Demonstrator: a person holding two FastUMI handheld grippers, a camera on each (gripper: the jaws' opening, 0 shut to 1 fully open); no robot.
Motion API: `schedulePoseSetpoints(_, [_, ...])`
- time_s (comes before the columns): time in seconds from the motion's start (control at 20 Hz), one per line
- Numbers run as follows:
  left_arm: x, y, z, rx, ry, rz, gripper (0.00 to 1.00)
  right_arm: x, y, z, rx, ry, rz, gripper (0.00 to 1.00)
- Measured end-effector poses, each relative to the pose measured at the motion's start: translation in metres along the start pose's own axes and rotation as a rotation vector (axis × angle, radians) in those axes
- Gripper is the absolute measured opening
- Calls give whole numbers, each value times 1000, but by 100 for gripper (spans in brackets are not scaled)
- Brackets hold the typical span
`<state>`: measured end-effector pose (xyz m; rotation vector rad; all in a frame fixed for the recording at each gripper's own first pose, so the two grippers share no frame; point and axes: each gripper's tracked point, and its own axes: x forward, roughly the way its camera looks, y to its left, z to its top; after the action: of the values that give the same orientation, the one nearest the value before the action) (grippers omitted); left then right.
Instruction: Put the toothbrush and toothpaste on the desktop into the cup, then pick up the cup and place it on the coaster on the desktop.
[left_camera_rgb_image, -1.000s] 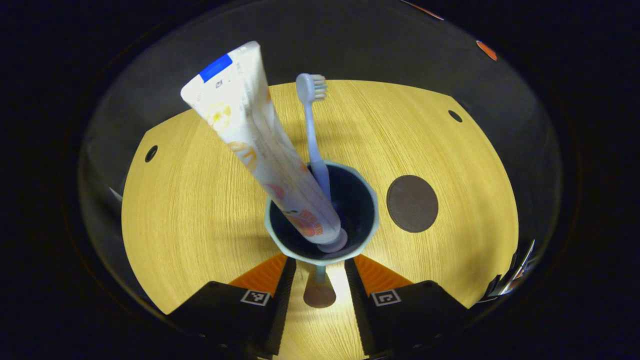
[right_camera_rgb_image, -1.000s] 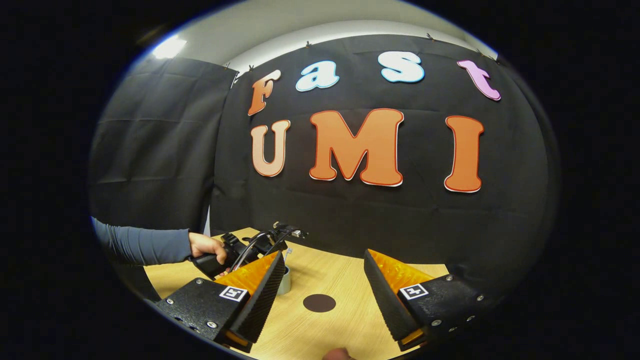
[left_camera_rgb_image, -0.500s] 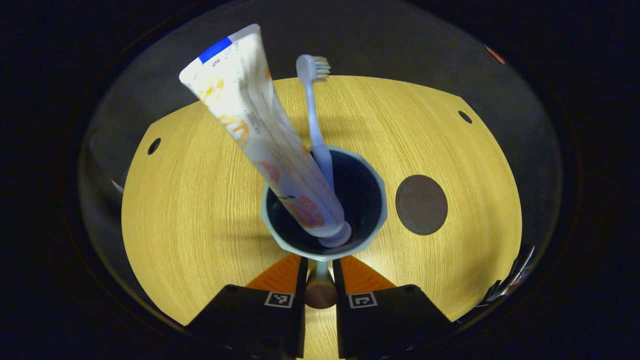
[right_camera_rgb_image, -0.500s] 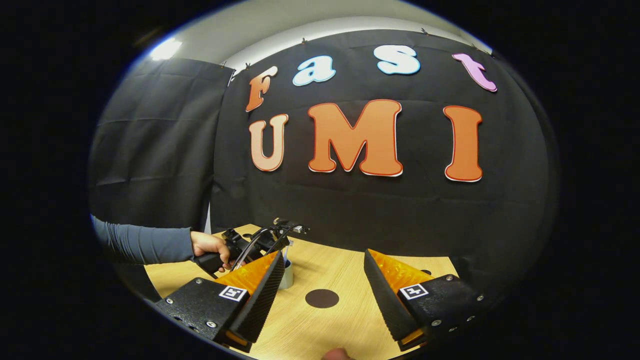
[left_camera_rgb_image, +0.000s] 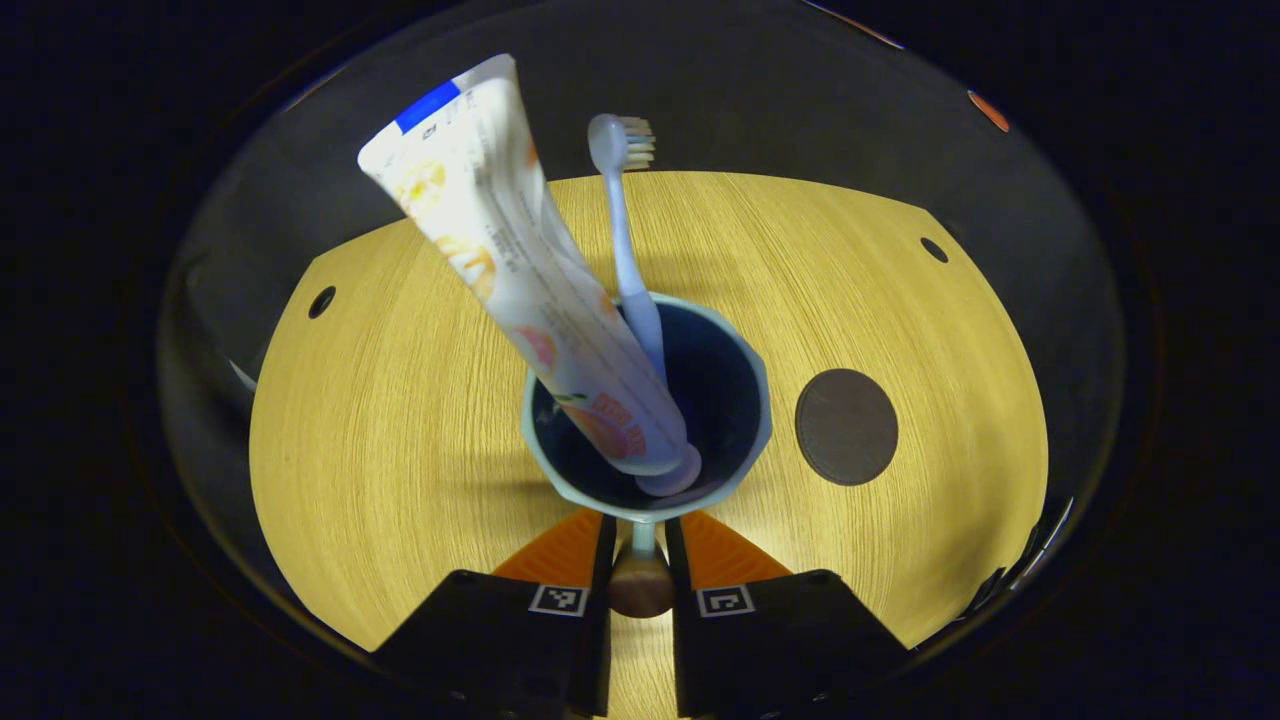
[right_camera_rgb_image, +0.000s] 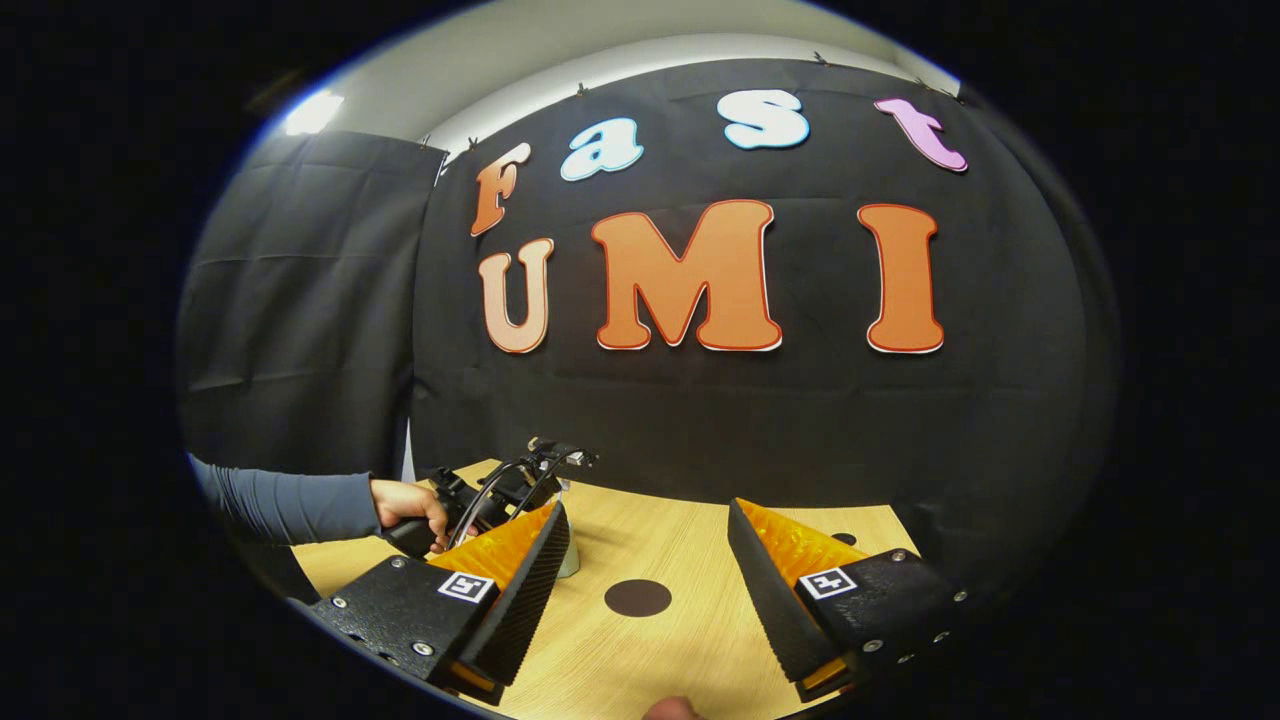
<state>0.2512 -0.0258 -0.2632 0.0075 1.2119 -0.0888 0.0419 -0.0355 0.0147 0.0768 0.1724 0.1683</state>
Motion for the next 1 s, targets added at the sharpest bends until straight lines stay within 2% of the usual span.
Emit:
schedulePoseSetpoints(0.05, [-10, -9, -3, 5, -10, -5, 25, 0, -1, 0, -1, 1, -1, 95])
schedulePoseSetpoints(0.1, [-51, -23, -16, 14, -18, -5, 25, -2, -2, 0, -4, 0, -8, 95])
schedulePoseSetpoints(0.15, [-49, -19, -4, 23, -26, -10, 25, -3, -3, 0, -11, 1, -12, 95])
schedulePoseSetpoints(0.25, [-42, -32, 16, 40, -36, -22, 25, -8, -7, -1, -32, -4, -29, 95])
schedulePoseSetpoints(0.3, [-24, -20, 15, 48, -39, -29, 25, -12, -8, 0, -39, -8, -35, 95])
schedulePoseSetpoints(0.4, [-17, -42, 5, 64, -41, -42, 25, -17, -9, -3, -47, -6, -41, 95])
schedulePoseSetpoints(0.55, [-12, -63, 16, 90, -38, -64, 25, -24, -13, -4, -57, -4, -56, 95])
schedulePoseSetpoints(1.0, [40, -118, 15, 175, -12, -103, 25, -38, -24, -20, -66, 18, -86, 95])
